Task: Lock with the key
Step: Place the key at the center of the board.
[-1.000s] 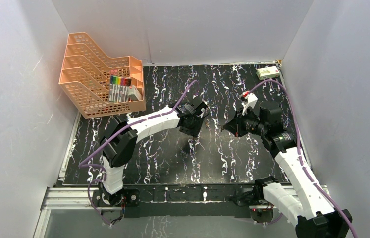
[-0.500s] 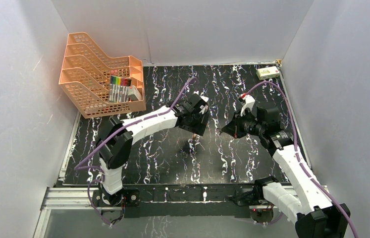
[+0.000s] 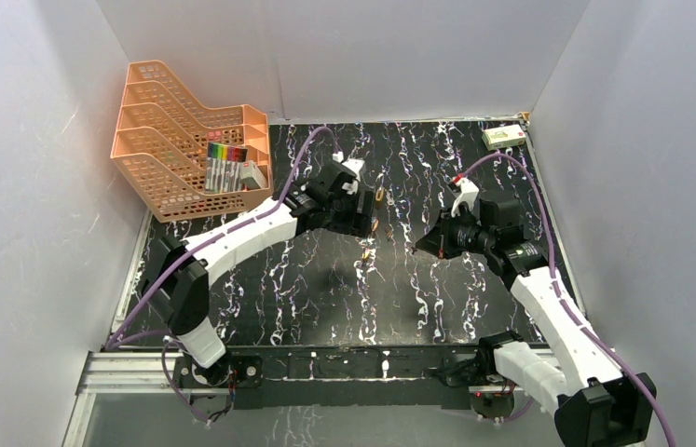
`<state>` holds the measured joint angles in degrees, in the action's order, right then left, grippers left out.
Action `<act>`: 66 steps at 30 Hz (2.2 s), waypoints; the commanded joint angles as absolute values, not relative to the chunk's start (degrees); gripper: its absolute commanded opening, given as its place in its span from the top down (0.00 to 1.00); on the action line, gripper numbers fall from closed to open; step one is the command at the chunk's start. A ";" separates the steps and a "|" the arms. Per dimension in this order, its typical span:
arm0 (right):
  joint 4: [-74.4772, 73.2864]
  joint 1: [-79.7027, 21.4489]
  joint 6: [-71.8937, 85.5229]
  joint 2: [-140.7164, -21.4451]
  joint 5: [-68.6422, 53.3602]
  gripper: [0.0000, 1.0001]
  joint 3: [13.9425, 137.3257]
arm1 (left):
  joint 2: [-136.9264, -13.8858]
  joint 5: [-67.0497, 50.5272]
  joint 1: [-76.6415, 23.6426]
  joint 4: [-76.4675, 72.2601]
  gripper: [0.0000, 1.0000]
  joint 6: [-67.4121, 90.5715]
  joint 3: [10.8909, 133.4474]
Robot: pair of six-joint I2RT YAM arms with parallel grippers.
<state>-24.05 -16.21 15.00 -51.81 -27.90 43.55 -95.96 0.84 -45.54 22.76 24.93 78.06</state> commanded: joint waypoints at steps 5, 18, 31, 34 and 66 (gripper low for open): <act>-24.85 -17.04 16.12 -52.85 -25.16 1.00 45.00 | -87.83 -3.26 -40.00 21.53 0.07 24.75 72.25; -24.09 -18.87 17.14 -55.92 -22.50 1.00 44.74 | -82.88 -4.07 -36.06 21.80 0.02 23.55 67.53; -21.26 -28.99 19.24 -61.31 -13.68 1.00 44.55 | -81.58 -4.86 -34.42 21.76 0.02 22.74 65.92; -20.10 -32.03 20.16 -63.34 -11.09 1.00 44.47 | -81.58 -4.91 -34.15 21.86 0.02 22.51 65.55; -9.83 -33.81 20.33 -78.95 -9.75 1.00 43.15 | -79.83 -6.05 -30.07 23.08 0.02 19.91 62.60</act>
<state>-13.54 -33.52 20.71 -77.82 -9.34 43.27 -83.29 -5.08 -30.59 21.43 20.78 63.70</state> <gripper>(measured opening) 0.011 0.983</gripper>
